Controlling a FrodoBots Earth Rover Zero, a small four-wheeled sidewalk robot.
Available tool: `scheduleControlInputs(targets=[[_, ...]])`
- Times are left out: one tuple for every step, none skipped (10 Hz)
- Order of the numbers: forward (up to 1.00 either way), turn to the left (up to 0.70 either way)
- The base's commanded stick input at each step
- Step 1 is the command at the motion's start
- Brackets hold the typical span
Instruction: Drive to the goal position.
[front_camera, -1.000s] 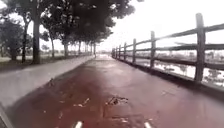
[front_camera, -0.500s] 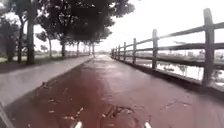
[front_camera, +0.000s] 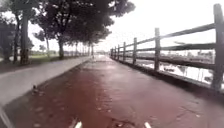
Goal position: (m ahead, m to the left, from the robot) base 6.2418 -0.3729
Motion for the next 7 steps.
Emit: scheduleControlInputs(targets=[[0.5, 0.5], [0.5, 0.0], [0.5, 0.0], [0.5, 0.0], [0.5, 0.0], [0.5, 0.0], [0.5, 0.0]])
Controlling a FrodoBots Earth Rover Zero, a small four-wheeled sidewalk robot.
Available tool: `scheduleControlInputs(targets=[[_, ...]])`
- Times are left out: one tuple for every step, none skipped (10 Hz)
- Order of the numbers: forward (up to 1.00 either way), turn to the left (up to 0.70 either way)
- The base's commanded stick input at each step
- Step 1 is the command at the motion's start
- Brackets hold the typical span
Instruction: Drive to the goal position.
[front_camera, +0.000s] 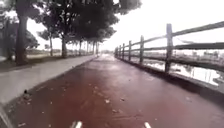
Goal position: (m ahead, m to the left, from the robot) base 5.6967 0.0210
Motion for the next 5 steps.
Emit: scheduleControlInputs(targets=[[0.5, 0.0], [0.5, 0.0], [0.5, 0.0], [0.5, 0.0], [0.5, 0.0]])
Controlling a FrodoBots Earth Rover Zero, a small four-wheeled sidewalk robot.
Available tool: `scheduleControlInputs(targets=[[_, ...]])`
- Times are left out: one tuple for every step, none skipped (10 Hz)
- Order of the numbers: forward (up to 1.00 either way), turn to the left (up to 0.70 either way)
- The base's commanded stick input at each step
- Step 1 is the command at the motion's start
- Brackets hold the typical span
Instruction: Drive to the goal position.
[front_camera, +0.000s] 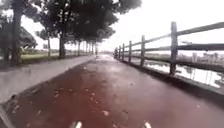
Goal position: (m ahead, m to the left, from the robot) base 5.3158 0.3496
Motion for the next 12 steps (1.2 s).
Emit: scheduleControlInputs(targets=[[0.5, 0.0], [0.5, 0.0], [0.5, 0.0], [0.5, 0.0], [0.5, 0.0], [0.5, 0.0], [0.5, 0.0], [0.5, 0.0], [0.5, 0.0], [0.5, 0.0], [0.5, 0.0], [0.5, 0.0]])
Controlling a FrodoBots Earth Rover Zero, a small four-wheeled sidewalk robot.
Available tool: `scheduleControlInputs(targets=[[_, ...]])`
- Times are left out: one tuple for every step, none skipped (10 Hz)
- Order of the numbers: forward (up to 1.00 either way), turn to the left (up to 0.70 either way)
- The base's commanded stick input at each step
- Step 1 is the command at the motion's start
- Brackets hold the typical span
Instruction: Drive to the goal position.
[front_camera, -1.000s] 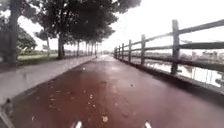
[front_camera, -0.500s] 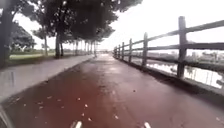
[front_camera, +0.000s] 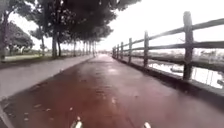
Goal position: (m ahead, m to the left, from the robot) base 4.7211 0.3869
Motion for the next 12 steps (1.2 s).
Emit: scheduleControlInputs(targets=[[0.5, 0.0], [0.5, 0.0], [0.5, 0.0], [0.5, 0.0], [0.5, 0.0], [0.5, 0.0], [0.5, 0.0], [0.5, 0.0], [0.5, 0.0], [0.5, 0.0], [0.5, 0.0], [0.5, 0.0]])
